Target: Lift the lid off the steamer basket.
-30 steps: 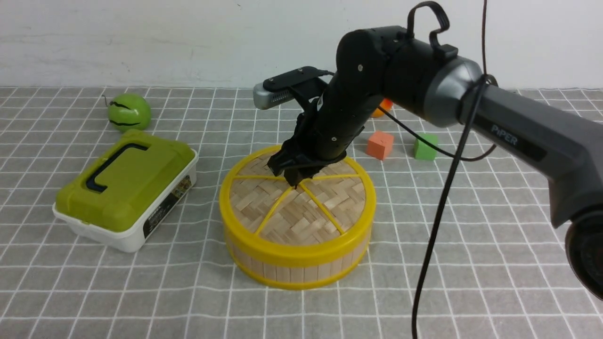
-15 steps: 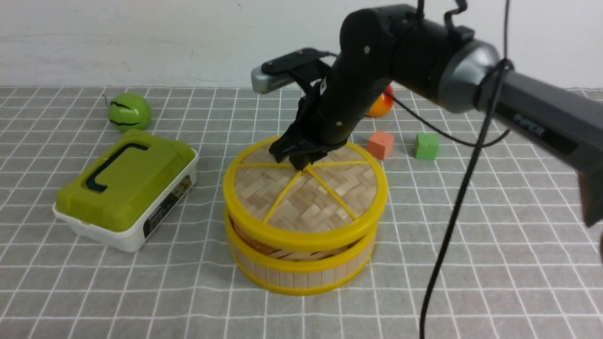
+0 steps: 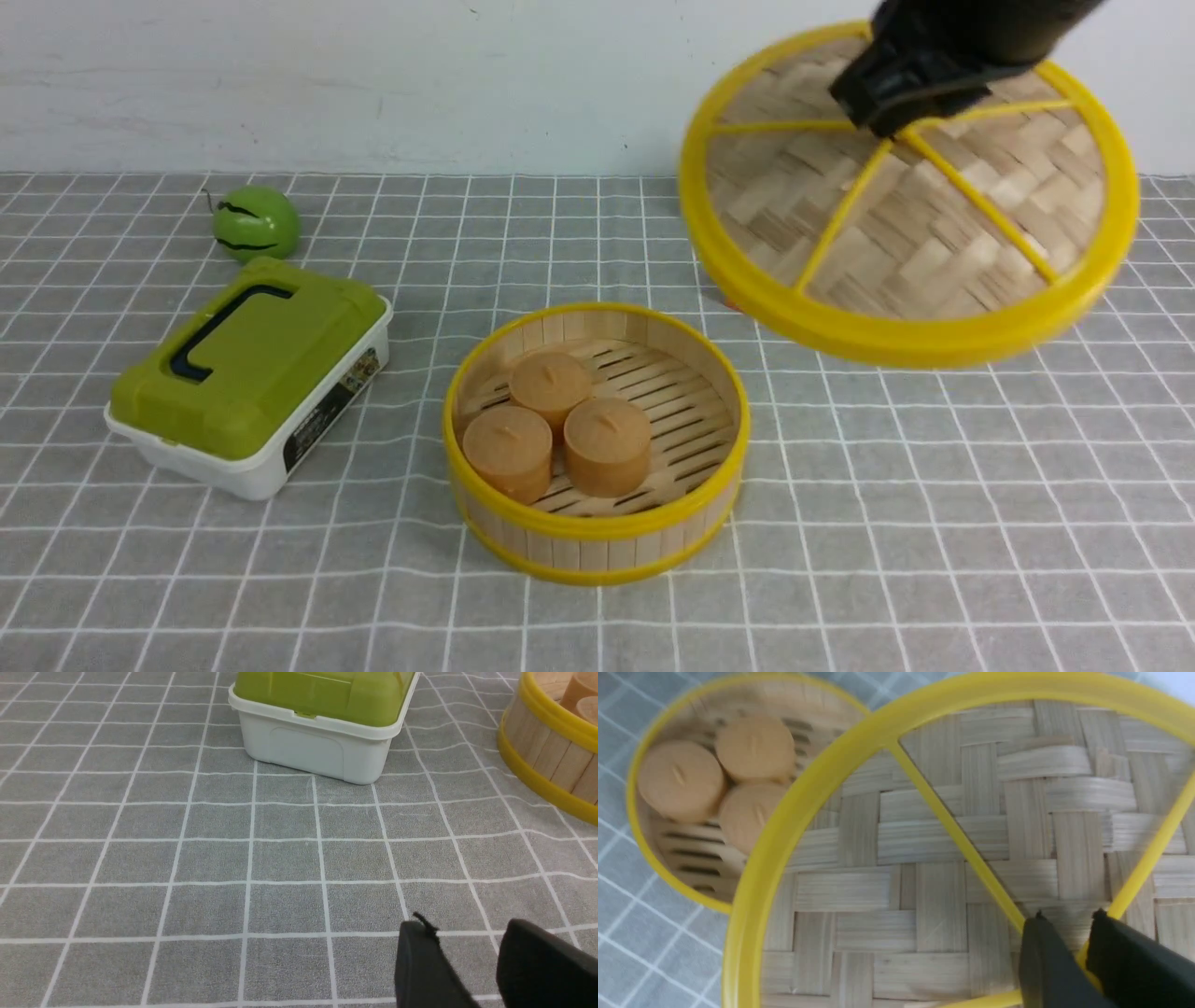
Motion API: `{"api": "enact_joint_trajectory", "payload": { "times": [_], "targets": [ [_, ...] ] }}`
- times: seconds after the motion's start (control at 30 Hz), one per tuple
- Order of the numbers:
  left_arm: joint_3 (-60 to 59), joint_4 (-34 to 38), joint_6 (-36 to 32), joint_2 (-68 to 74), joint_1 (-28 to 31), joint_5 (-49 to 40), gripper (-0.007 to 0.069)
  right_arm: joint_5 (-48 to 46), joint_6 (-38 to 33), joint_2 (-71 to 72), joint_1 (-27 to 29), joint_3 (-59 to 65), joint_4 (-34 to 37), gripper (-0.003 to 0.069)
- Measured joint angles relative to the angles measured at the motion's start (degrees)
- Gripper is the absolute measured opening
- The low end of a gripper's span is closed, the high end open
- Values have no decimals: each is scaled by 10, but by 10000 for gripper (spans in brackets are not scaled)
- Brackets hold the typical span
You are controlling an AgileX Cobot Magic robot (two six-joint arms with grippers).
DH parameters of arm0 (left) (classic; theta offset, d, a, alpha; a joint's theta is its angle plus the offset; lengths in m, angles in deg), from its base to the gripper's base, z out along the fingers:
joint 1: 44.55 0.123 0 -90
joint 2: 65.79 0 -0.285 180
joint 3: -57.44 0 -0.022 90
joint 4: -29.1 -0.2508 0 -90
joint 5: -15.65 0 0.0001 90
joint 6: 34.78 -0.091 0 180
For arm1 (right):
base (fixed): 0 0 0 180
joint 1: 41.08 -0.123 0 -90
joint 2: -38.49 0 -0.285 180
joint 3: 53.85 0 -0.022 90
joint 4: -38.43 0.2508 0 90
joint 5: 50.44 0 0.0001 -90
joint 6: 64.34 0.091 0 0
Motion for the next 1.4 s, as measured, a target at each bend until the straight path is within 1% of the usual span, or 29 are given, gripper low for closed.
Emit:
{"api": "enact_joint_trajectory", "payload": {
  "times": [0.07,0.2,0.37,0.6,0.7,0.77,0.83,0.87,0.9,0.93,0.97,1.0,1.03,1.07,1.1,1.17,1.2,1.23,1.27,1.33,1.37,1.4],
  "targets": [
    [0,0,0,0,0,0,239,47,0,26,26,81,15,83],
    [0,0,0,0,0,0,239,196,22,53,92,250,33,83],
    [0,0,0,0,0,0,239,330,33,19,151,361,34,83],
    [0,0,0,0,0,0,239,424,34,-60,157,378,40,83],
    [0,0,0,0,0,0,239,441,34,-82,157,378,49,100],
    [0,0,0,0,0,0,239,445,34,-92,157,378,54,123],
    [0,0,0,0,0,0,239,452,34,-97,157,378,56,213],
    [0,0,0,0,0,0,239,452,34,-97,157,378,56,213],
    [0,0,0,0,0,0,239,452,34,-95,157,378,56,255],
    [0,0,0,0,0,0,239,447,34,-85,157,378,56,336],
    [0,0,0,0,0,0,239,445,34,-82,157,378,56,344],
    [0,0,0,0,0,0,239,433,34,-69,157,378,56,382],
    [0,0,0,0,0,0,239,424,33,-53,157,378,58,400],
    [0,0,0,0,0,0,239,413,31,-41,157,378,60,412],
    [0,0,0,0,0,-1,239,395,25,4,157,378,70,416],
    [0,0,0,0,0,-1,239,386,21,35,157,378,77,405],
    [0,0,0,0,0,-1,239,379,10,89,157,381,91,357],
    [0,0,0,0,0,-1,239,379,9,96,157,382,93,357],
    [0,0,0,0,0,-1,239,375,-3,154,157,389,107,287],
    [0,0,0,0,0,-1,239,361,-17,218,157,405,123,173],
    [0,0,0,0,0,-1,239,350,-22,266,157,419,132,99],
    [0,0,0,0,0,-1,239,344,-24,286,157,431,134,57]
  ]
}}
